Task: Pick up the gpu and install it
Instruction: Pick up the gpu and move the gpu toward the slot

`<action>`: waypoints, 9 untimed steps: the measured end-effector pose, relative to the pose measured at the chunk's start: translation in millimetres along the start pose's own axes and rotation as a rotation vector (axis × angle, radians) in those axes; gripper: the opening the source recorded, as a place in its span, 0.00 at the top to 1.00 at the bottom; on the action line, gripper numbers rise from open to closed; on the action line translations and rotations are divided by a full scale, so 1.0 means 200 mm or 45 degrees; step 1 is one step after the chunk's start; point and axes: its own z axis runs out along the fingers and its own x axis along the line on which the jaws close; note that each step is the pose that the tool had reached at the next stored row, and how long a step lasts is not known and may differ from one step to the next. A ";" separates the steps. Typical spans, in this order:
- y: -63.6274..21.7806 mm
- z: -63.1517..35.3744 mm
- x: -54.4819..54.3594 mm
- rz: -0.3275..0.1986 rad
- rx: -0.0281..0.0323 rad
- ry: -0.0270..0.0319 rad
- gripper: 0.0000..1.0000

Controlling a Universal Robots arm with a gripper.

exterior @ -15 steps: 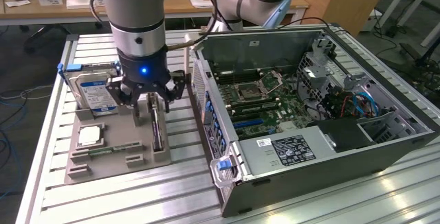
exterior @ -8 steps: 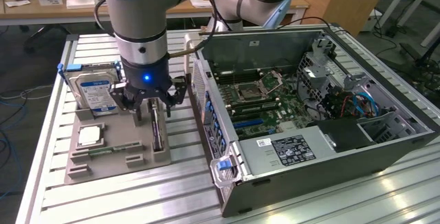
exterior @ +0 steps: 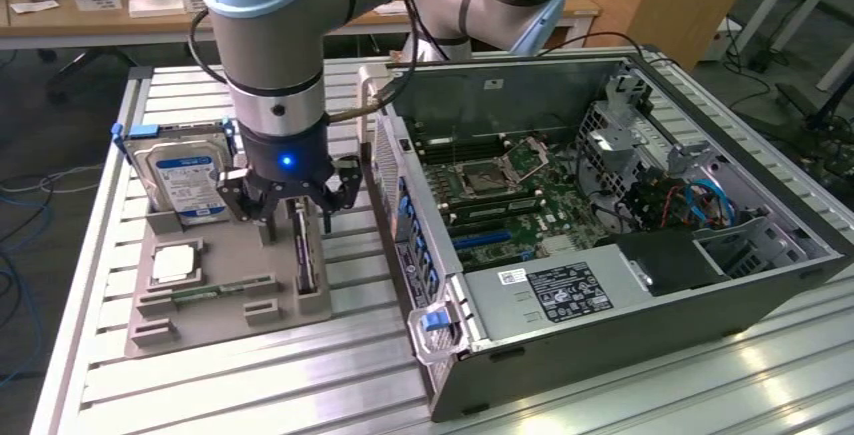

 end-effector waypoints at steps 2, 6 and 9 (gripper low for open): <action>-0.001 0.018 0.00 -0.005 0.0002 0.0004 0.34; 0.000 0.054 0.00 -0.010 0.0002 0.0006 0.34; 0.000 0.082 0.00 -0.013 0.0002 0.0007 0.34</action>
